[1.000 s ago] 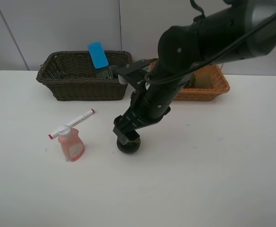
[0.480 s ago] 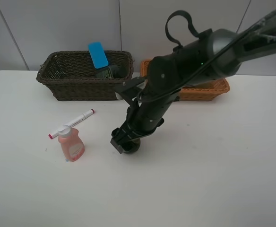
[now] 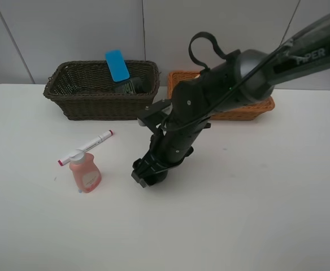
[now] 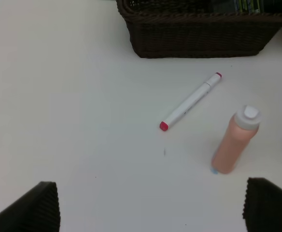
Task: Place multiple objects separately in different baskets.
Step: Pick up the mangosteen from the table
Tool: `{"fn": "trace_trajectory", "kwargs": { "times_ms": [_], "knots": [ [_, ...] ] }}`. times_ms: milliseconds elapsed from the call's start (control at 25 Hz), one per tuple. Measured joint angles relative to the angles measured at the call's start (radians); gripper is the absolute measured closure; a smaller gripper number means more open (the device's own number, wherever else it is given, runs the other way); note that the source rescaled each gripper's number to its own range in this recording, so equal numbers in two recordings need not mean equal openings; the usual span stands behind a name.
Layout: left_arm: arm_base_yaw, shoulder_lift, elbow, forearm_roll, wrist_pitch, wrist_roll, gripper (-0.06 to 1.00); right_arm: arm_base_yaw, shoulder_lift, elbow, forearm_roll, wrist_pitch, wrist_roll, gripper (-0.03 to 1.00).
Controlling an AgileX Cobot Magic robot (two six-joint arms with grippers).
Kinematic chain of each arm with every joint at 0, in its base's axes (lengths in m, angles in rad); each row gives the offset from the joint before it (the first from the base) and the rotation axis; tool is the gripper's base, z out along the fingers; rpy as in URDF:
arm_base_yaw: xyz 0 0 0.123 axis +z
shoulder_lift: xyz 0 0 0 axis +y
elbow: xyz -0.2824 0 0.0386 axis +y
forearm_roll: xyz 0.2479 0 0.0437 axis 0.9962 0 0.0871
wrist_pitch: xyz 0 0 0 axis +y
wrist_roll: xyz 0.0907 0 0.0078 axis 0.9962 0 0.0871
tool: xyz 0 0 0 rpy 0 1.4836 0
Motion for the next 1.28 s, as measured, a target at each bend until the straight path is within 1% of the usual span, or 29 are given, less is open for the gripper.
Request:
{"fn": "trace_trajectory", "kwargs": {
  "times_ms": [400,440,480,520,560,1160,1280],
  "knots": [
    [0.000,0.000,0.000,0.000,0.000,0.000,-0.05,0.000,0.001,0.000,0.000,-0.018,0.000,-0.01],
    [0.000,0.000,0.000,0.000,0.000,0.000,-0.05,0.000,0.001,0.000,0.000,-0.018,0.000,0.00],
    [0.000,0.000,0.000,0.000,0.000,0.000,-0.05,0.000,0.001,0.000,0.000,-0.018,0.000,0.07],
    [0.000,0.000,0.000,0.000,0.000,0.000,-0.05,0.000,0.001,0.000,0.000,-0.018,0.000,0.20],
    [0.000,0.000,0.000,0.000,0.000,0.000,-0.05,0.000,0.002,0.000,0.000,-0.018,0.000,0.38],
    [0.000,0.000,0.000,0.000,0.000,0.000,-0.05,0.000,0.001,0.000,0.011,-0.017,0.001,0.38],
    [0.000,0.000,0.000,0.000,0.000,0.000,-0.05,0.000,-0.019,0.000,0.015,0.006,0.001,0.38]
  ]
}}
